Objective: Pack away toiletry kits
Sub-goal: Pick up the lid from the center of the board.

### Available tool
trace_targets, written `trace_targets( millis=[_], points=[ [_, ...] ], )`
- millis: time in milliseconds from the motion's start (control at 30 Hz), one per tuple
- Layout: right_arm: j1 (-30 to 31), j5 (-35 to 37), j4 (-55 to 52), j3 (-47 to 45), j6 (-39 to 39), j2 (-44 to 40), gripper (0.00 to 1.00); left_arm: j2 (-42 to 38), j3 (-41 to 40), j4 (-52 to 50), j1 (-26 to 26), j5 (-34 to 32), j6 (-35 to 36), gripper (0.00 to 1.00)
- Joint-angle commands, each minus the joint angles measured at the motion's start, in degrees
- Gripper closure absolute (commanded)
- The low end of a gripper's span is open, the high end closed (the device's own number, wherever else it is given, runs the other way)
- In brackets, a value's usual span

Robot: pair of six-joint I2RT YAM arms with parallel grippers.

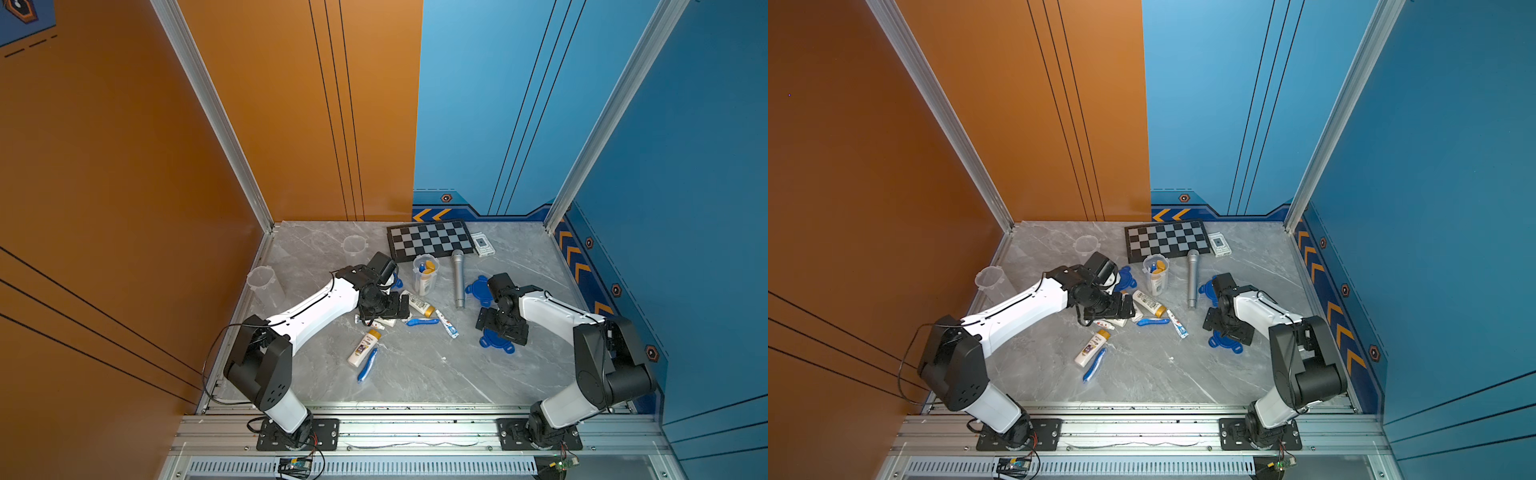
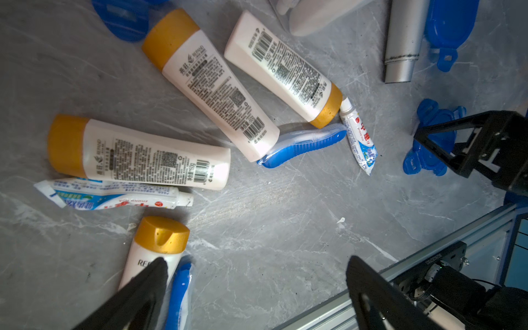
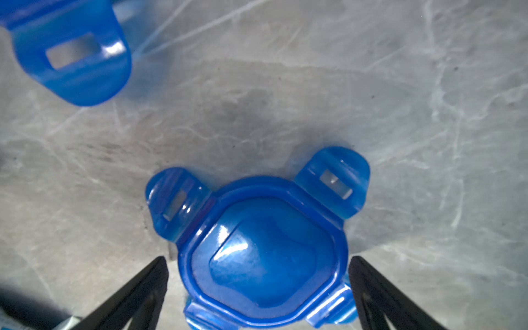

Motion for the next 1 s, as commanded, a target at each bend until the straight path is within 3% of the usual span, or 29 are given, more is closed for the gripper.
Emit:
trace_targets(
  millis=[0, 333, 633, 967],
  points=[
    [-0.5, -0.7, 0.8, -0.9, -1.0, 1.4, 0.0, -1.4, -0.7, 0.5, 0.8, 1.5, 1.1, 0.01],
    [-1.7, -0.9, 0.9, -2.1, -2.6, 2.0, 0.03, -1.7, -0.5, 0.5, 2.3, 1.2, 1.8, 0.01],
    [-0.3, 0.7, -1.1, -1.8, -3.7, 0.5, 0.19, -2.7, -1.7, 0.5, 3.9, 1.2, 1.9, 0.01],
    [7.9, 5.6, -11.0, 12.6, -6.3, -7.6, 0.2, -4.5, -3.9, 0.4, 5.7, 0.7, 3.0, 0.01]
  ],
)
